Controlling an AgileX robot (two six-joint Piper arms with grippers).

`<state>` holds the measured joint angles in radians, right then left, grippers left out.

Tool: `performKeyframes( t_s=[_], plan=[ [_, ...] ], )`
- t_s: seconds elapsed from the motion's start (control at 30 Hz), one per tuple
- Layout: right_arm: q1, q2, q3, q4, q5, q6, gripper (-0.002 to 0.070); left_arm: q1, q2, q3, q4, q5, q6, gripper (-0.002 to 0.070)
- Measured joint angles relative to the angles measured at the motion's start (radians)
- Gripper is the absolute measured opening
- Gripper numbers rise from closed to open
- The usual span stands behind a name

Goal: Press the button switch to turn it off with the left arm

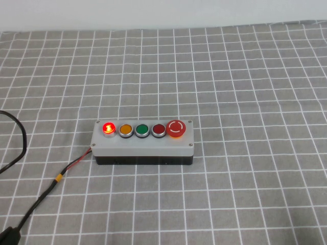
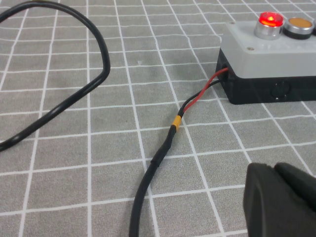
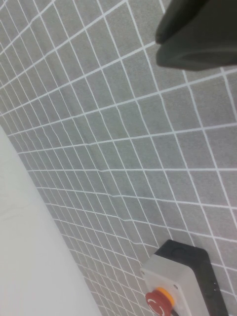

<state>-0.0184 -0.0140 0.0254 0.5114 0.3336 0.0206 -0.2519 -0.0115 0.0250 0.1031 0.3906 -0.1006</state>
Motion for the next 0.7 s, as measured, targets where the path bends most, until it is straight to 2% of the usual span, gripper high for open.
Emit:
performKeyframes(
  t_s=[0.5, 0.6, 0.7],
  plan=[
    [0.0, 0.0, 0.0, 0.0, 0.0, 0.0, -0.0017, 0.0, 0.0, 0.0, 0.0, -0.013, 0.0, -0.0003],
    [0.0, 0.0, 0.0, 0.0, 0.0, 0.0, -0.0017, 0.0, 0.0, 0.0, 0.0, -0.083, 0.0, -0.0003],
    [0.0, 0.0, 0.0, 0.0, 0.0, 0.0, -0.0017, 0.0, 0.0, 0.002, 0.0, -0.226, -0.005, -0.0003]
  ],
)
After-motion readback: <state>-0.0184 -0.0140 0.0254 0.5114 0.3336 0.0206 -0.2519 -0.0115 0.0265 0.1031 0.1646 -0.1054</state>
